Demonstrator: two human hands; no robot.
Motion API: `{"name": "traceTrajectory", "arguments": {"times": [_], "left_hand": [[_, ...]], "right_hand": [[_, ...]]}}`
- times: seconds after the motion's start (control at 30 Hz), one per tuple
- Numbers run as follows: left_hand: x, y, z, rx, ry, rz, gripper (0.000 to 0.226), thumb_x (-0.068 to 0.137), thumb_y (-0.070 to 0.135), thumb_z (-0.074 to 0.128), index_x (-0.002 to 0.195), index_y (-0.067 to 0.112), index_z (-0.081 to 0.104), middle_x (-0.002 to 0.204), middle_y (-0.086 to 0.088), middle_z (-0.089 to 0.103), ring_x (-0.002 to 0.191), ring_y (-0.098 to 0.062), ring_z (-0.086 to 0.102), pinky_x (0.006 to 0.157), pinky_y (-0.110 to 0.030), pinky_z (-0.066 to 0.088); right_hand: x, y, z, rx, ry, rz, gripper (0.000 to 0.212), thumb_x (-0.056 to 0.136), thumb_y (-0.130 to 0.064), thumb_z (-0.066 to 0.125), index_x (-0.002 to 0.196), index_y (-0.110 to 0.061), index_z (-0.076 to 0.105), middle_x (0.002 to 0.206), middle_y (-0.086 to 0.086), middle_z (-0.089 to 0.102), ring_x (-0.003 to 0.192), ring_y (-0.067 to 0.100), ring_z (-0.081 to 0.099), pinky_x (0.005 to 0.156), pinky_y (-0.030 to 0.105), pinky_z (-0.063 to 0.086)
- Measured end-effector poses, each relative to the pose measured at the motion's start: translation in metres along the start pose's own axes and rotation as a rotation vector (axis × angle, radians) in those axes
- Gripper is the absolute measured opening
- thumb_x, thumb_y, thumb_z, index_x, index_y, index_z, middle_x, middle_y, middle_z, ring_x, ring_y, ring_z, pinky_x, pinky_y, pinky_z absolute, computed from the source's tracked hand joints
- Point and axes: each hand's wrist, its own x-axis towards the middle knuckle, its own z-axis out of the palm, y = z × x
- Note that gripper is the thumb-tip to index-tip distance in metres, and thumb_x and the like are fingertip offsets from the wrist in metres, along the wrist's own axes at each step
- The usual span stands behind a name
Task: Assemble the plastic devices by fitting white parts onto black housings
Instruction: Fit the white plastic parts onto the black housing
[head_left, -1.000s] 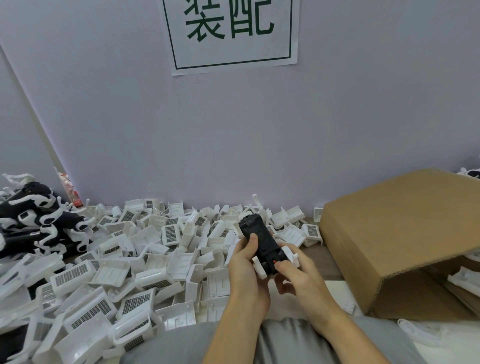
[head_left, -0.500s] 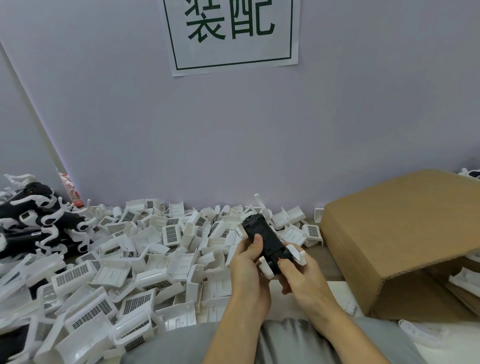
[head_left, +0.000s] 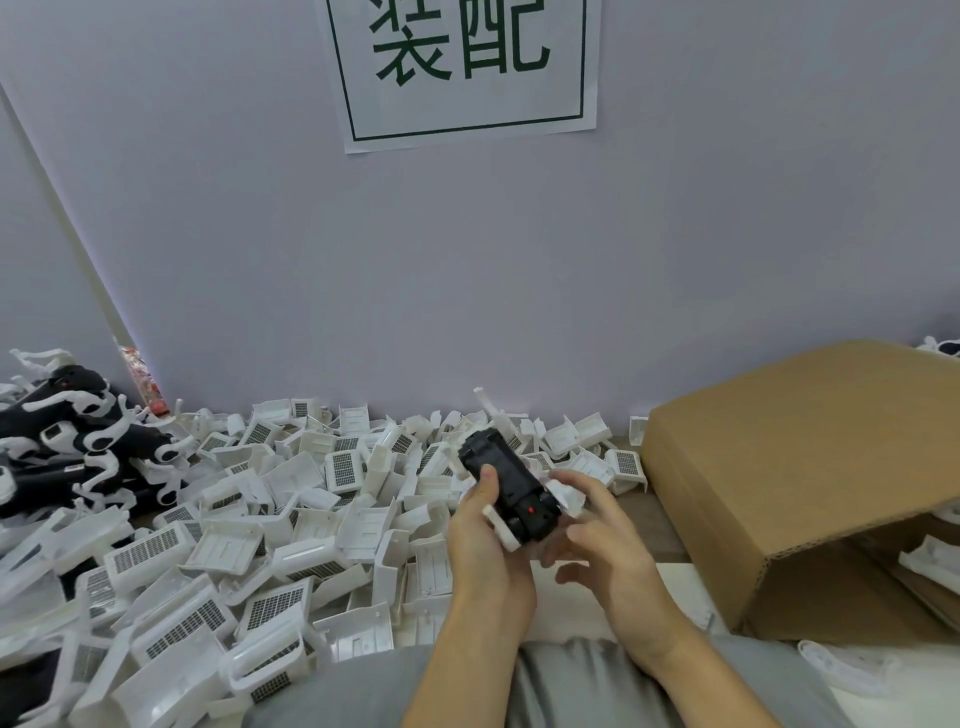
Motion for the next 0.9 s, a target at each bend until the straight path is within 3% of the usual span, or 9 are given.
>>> {"name": "traceTrajectory", "arguments": {"times": [0.07,0.13,0.27,0.37,0.53,0.6,0.7,0.8,0.9], "left_hand": [[0.001,0.004,-0.001,-0.103,0.012,0.033,0.042,0.102,0.034,0.048,0.090,0.006,0.078,0.079,-0.011,0.074,0.061,-0.022,0.070,0.057,-0.032,0.054],[0.003,0.005,-0.002,-0.195,0.023,0.062,0.046,0.102,0.032,0.049,0.076,0.010,0.080,0.080,-0.011,0.075,0.065,-0.021,0.071,0.071,-0.036,0.053],[0.004,0.007,-0.003,-0.288,0.067,0.040,0.020,0.096,0.022,0.058,0.107,0.009,0.066,0.095,-0.022,0.075,0.071,-0.030,0.071,0.071,-0.040,0.054],[0.005,0.006,-0.002,-0.250,0.084,0.006,0.018,0.092,0.021,0.063,0.099,0.005,0.064,0.080,-0.016,0.070,0.063,-0.028,0.065,0.064,-0.038,0.051],[0.008,0.000,0.000,-0.178,0.114,0.028,0.016,0.094,0.024,0.059,0.094,0.008,0.063,0.072,-0.009,0.061,0.065,-0.024,0.058,0.067,-0.037,0.047],[0.008,-0.002,-0.001,-0.165,0.117,0.028,0.021,0.096,0.024,0.052,0.099,0.006,0.062,0.081,-0.013,0.059,0.070,-0.027,0.057,0.070,-0.040,0.046],[0.010,-0.002,-0.001,-0.111,0.170,0.106,0.015,0.097,0.019,0.054,0.105,0.008,0.059,0.086,-0.015,0.062,0.067,-0.028,0.063,0.066,-0.036,0.052],[0.013,-0.001,-0.003,-0.045,0.198,0.226,0.007,0.096,0.013,0.060,0.098,0.014,0.053,0.069,-0.005,0.065,0.050,-0.017,0.065,0.047,-0.025,0.052],[0.013,-0.002,-0.004,-0.004,0.195,0.262,0.012,0.095,0.011,0.062,0.100,0.014,0.050,0.056,0.003,0.065,0.045,-0.012,0.063,0.042,-0.021,0.048]], "right_hand": [[0.000,0.001,-0.004,0.092,0.007,-0.013,0.060,0.066,-0.015,0.047,0.124,-0.028,0.058,0.090,0.009,0.066,0.074,0.020,0.059,0.064,0.032,0.041],[0.003,0.001,-0.005,0.058,0.124,-0.023,0.050,0.076,-0.008,0.048,0.121,-0.027,0.059,0.092,0.007,0.066,0.072,0.018,0.059,0.063,0.031,0.041],[0.009,0.002,-0.006,-0.169,0.403,0.001,0.041,0.091,0.006,0.044,0.109,-0.026,0.062,0.087,0.005,0.067,0.067,0.012,0.057,0.059,0.024,0.044],[0.012,0.006,-0.009,-0.235,0.451,0.038,0.033,0.093,0.002,0.049,0.108,-0.023,0.064,0.094,0.007,0.067,0.077,0.016,0.057,0.070,0.031,0.045],[0.011,0.010,-0.008,-0.591,0.376,-0.004,0.029,0.092,-0.001,0.052,0.103,-0.021,0.070,0.122,-0.001,0.062,0.112,0.011,0.056,0.088,0.015,0.040],[0.012,0.015,-0.007,-0.837,0.262,0.026,0.036,0.093,-0.009,0.051,0.122,-0.019,0.067,0.147,-0.005,0.047,0.134,0.016,0.041,0.109,0.030,0.034],[0.010,0.017,-0.003,-1.065,0.114,0.138,0.046,0.097,-0.027,0.041,0.141,-0.036,0.049,0.163,-0.021,0.014,0.149,0.018,0.012,0.117,0.054,0.019],[0.010,0.019,0.001,-1.167,0.057,0.200,0.034,0.101,-0.036,0.032,0.129,-0.030,0.049,0.165,-0.022,-0.002,0.153,0.020,-0.005,0.114,0.058,0.015],[0.012,0.023,0.002,-1.276,0.020,0.242,0.037,0.101,-0.040,0.028,0.130,-0.027,0.049,0.165,-0.023,-0.002,0.154,0.021,-0.008,0.114,0.055,0.015]]}}
